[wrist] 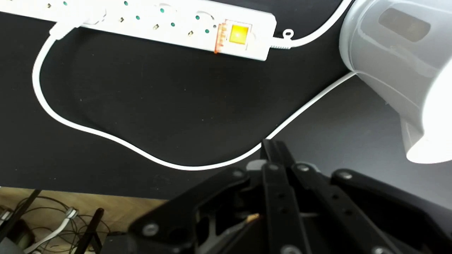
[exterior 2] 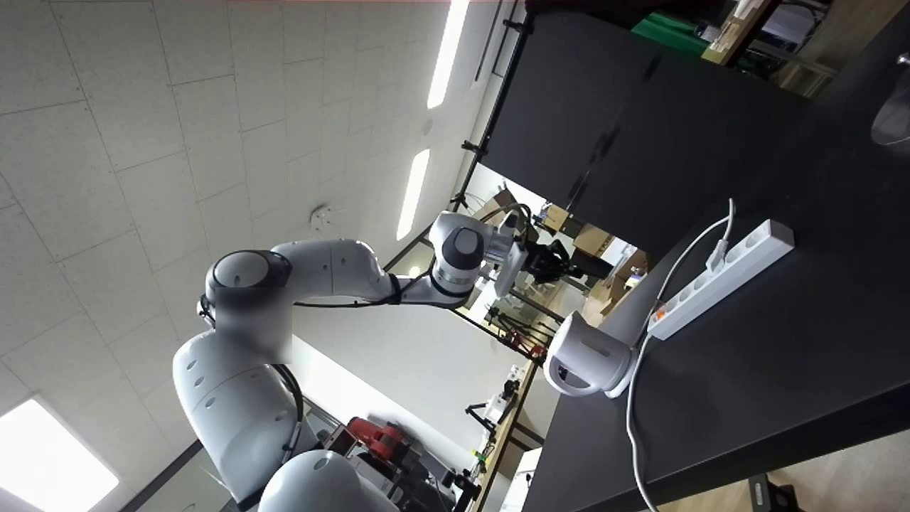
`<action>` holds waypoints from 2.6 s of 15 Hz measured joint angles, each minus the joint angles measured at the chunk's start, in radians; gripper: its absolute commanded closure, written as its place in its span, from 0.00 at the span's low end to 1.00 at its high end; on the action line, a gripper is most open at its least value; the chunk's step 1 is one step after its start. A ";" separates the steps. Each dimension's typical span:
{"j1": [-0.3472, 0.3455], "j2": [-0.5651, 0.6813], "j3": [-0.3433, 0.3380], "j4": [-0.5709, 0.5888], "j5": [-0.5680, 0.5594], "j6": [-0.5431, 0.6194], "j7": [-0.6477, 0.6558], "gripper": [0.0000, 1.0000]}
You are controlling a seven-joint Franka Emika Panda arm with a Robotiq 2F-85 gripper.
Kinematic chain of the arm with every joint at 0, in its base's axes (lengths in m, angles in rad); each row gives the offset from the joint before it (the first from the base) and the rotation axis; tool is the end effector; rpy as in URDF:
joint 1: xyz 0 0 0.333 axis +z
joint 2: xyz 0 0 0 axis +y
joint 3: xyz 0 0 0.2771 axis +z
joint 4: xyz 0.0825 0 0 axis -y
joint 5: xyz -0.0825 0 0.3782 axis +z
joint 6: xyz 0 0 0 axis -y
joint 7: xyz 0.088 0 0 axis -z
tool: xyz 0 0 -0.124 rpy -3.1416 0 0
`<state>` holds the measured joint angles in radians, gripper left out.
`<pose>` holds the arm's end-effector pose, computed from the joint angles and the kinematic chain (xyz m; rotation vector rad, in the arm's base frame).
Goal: Switch off the extension cable
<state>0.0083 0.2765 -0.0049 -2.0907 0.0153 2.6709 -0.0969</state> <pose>0.5995 0.0017 0.2724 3.0960 0.1365 0.4743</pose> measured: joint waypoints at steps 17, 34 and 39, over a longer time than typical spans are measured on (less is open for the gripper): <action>-0.020 0.162 0.040 -0.041 0.009 0.197 -0.002 1.00; -0.042 0.211 0.037 -0.029 0.009 0.199 -0.001 0.99; -0.041 0.218 0.038 -0.031 0.006 0.206 -0.004 1.00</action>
<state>-0.0327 0.4943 0.0334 -2.1219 0.0215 2.8769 -0.1009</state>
